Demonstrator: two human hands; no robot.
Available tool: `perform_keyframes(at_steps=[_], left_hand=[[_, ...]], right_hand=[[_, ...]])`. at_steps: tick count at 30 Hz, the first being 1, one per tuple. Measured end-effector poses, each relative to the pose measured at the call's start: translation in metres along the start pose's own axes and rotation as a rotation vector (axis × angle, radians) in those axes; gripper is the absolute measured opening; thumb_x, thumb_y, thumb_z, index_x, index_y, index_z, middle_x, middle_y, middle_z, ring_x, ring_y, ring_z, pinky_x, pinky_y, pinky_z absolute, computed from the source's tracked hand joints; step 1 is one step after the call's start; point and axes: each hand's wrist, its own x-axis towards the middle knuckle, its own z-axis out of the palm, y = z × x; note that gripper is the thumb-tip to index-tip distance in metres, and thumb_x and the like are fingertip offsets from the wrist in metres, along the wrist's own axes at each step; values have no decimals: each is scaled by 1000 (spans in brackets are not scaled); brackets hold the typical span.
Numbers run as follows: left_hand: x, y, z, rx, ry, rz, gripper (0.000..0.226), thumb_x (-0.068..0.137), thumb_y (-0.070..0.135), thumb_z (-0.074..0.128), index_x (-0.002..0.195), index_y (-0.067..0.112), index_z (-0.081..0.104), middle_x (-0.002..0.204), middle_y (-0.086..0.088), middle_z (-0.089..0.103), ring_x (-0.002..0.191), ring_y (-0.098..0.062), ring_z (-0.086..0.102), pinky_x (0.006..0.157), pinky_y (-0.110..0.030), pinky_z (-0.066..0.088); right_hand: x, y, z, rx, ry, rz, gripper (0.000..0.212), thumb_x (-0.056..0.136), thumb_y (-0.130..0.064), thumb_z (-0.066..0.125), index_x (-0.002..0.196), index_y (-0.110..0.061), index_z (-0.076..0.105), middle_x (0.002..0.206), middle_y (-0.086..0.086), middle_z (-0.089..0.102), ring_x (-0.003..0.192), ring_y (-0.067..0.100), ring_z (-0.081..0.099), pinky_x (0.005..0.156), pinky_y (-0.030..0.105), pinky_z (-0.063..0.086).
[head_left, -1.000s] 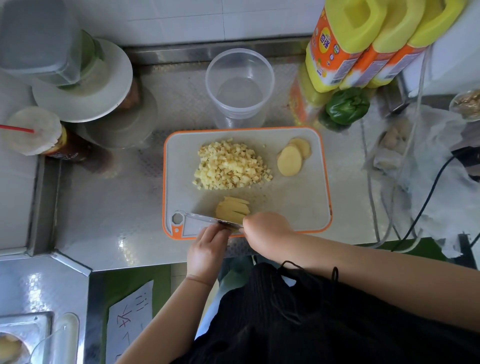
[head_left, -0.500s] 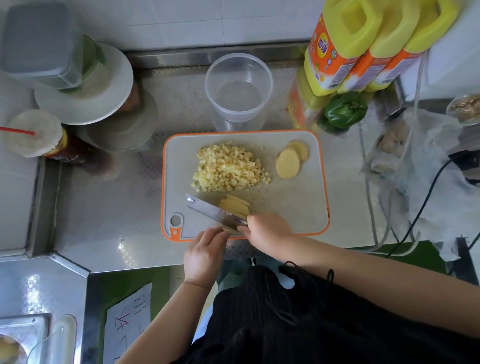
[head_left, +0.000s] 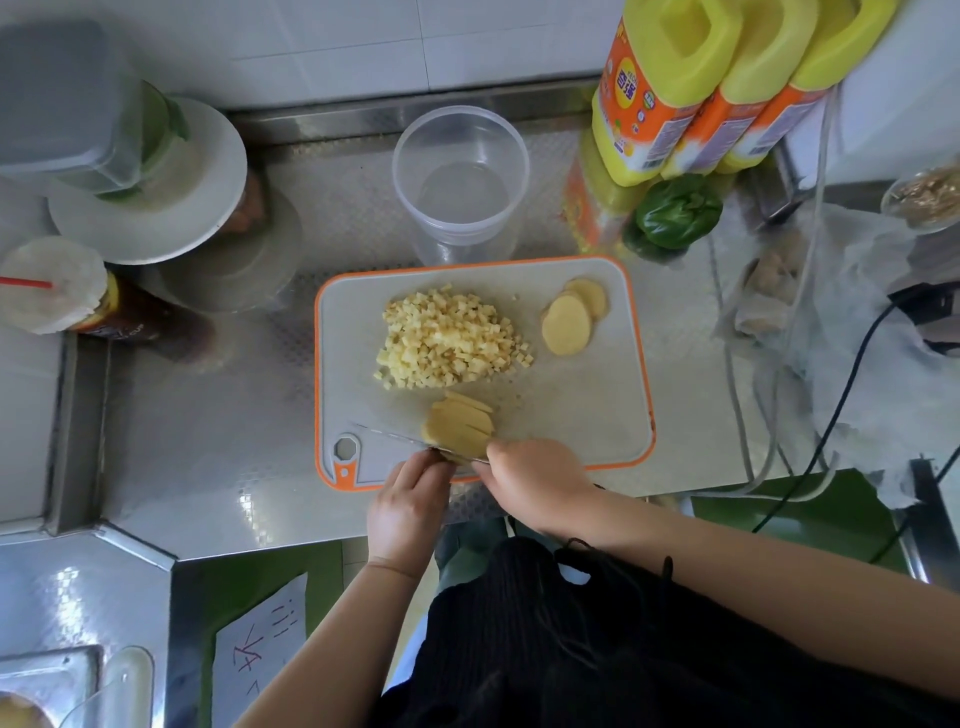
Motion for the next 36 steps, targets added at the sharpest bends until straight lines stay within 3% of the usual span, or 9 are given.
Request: perform_keyframes(at_steps=[4, 7, 11, 14, 17, 19, 23, 29, 36], left_hand=[[10, 1, -3, 9, -38, 34, 17, 76, 5, 59, 86, 10, 71, 101, -1, 61, 71, -28, 62, 50, -33, 51], [16, -3, -11, 53, -63, 109, 15, 83, 15, 68, 97, 11, 68, 102, -6, 62, 71, -28, 64, 54, -37, 54], [42, -9, -30, 237, -228, 231, 83, 60, 36, 91, 129, 15, 50, 126, -7, 54, 102, -31, 60, 79, -43, 55], [81, -14, -33, 326, -409, 383, 108, 48, 47, 94, 138, 8, 49, 140, -11, 54, 122, -31, 55, 93, -43, 53], [105, -17, -31, 353, -573, 536, 105, 46, 48, 93, 135, 6, 57, 136, -11, 59, 118, -29, 62, 93, -39, 53], [112, -17, -30, 341, -668, 575, 98, 58, 48, 88, 141, 8, 52, 141, -10, 55, 122, -29, 59, 99, -38, 49], [118, -19, -28, 346, -682, 615, 86, 58, 47, 87, 131, 10, 60, 132, -10, 61, 113, -30, 63, 92, -38, 53], [96, -18, -27, 221, -635, 315, 76, 66, 45, 83, 131, 14, 57, 133, -7, 56, 118, -30, 55, 88, -44, 56], [57, 28, -19, 161, -469, -405, 77, 84, 49, 66, 144, 14, 34, 142, -5, 33, 128, -26, 30, 105, -37, 36]], right_hand=[[-3, 5, -13, 84, 101, 82, 37, 100, -43, 38, 75, -16, 40, 53, -5, 35, 46, 17, 39, 41, 28, 21], [-4, 13, -24, 112, 191, 127, 42, 99, -46, 39, 71, -15, 40, 51, -4, 34, 43, 15, 36, 40, 29, 22], [-3, 27, -35, 136, 190, 233, 42, 98, -50, 36, 81, -13, 47, 57, -3, 37, 61, 24, 51, 51, 32, 28], [-5, 41, -37, 220, 217, 290, 40, 98, -48, 38, 78, -14, 41, 56, -4, 36, 70, 30, 58, 54, 33, 29], [-10, 47, -39, 322, 247, 346, 39, 98, -47, 42, 72, -17, 36, 58, -2, 39, 73, 34, 58, 55, 34, 30], [-13, 48, -39, 342, 286, 386, 39, 97, -47, 44, 76, -14, 40, 62, 2, 45, 75, 35, 59, 56, 34, 31], [-18, 50, -35, 364, 289, 434, 39, 96, -48, 45, 78, -13, 43, 60, 2, 46, 70, 32, 57, 54, 32, 31], [-19, 53, -29, 368, 216, 400, 46, 96, -49, 43, 65, -19, 29, 54, -1, 40, 56, 24, 45, 48, 32, 25], [-7, 54, -39, 301, 190, 353, 38, 97, -47, 43, 76, -16, 41, 58, -3, 43, 61, 22, 49, 52, 32, 31]])
